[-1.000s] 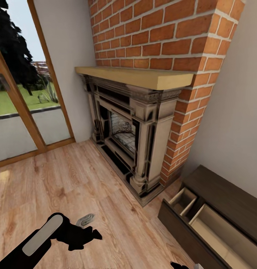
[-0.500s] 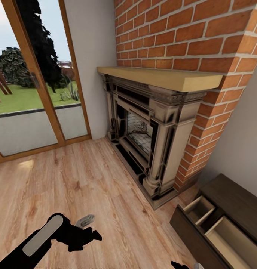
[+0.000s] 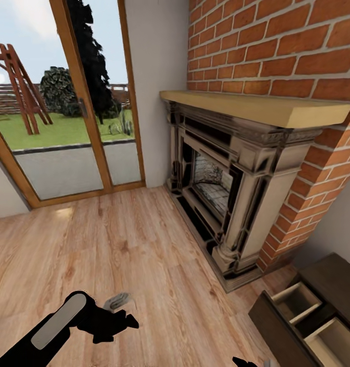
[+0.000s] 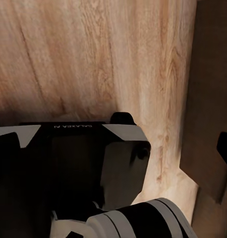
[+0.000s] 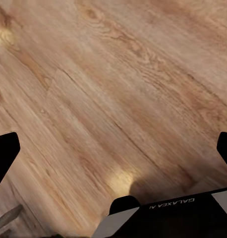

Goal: Place each of the two pumpkins and all three candles from the living room inside a cabinet in the living room (use any cabinet), then make sure every cabinet is closed, and position the cauldron so it is next to a table in the living room.

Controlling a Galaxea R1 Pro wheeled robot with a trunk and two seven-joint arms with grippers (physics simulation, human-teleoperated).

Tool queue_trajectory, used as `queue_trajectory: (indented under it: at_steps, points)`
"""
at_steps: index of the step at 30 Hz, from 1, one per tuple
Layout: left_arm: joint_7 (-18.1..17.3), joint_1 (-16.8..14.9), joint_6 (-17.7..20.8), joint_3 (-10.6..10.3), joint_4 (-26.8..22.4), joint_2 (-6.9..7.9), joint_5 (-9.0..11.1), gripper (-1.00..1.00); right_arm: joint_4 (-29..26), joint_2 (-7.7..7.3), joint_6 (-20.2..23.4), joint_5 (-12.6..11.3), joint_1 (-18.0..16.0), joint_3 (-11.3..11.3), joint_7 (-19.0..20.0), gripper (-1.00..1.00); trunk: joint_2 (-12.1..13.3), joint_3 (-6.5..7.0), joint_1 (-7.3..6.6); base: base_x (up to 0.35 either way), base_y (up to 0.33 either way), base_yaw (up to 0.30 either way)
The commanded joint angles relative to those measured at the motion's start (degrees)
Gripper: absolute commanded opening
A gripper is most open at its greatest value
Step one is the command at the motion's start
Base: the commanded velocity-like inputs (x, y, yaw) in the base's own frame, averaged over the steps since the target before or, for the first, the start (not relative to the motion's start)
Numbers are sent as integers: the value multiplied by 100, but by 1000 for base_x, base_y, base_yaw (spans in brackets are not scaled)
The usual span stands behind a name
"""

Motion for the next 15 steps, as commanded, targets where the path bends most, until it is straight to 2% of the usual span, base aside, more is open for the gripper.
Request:
queue_trajectory:
  at_steps: [1, 4, 6, 9, 12, 13, 15]
  points:
    - [59, -12, -9, -14, -2, 7, 59, 100, -4, -5, 29, -57, -2, 22, 7, 100, -4, -6, 0, 0, 0, 290]
    - [59, -14, -15, -13, 0, 4, -23, 100, -4, -4, -21, -57, -2, 22, -28, 100, -4, -6, 0, 0, 0, 290]
    - [59, -15, -22, -9, 6, -1, -208, 100, 1, -3, -125, -57, -2, 24, -40, 100, -4, -6, 0, 0, 0, 290]
    - [59, -27, -69, 1, 28, -8, -648, 100, 10, -2, -244, -60, -2, 111, -59, 100, -4, -6, 0, 0, 0, 290]
    - [61, -50, -347, -3, 215, -56, -1092, 100, 44, 0, -303, -75, -2, 209, -75, 100, -4, -6, 0, 0, 0, 290]
    - [63, -56, -434, -4, 297, -104, -1283, 100, 55, 0, -349, -78, -2, 225, -77, 100, -4, -6, 0, 0, 0, 290]
    - [66, -68, -535, -5, 507, -262, -1792, 100, 75, 0, -476, -81, -2, 246, -113, 100, -4, -6, 0, 0, 0, 290]
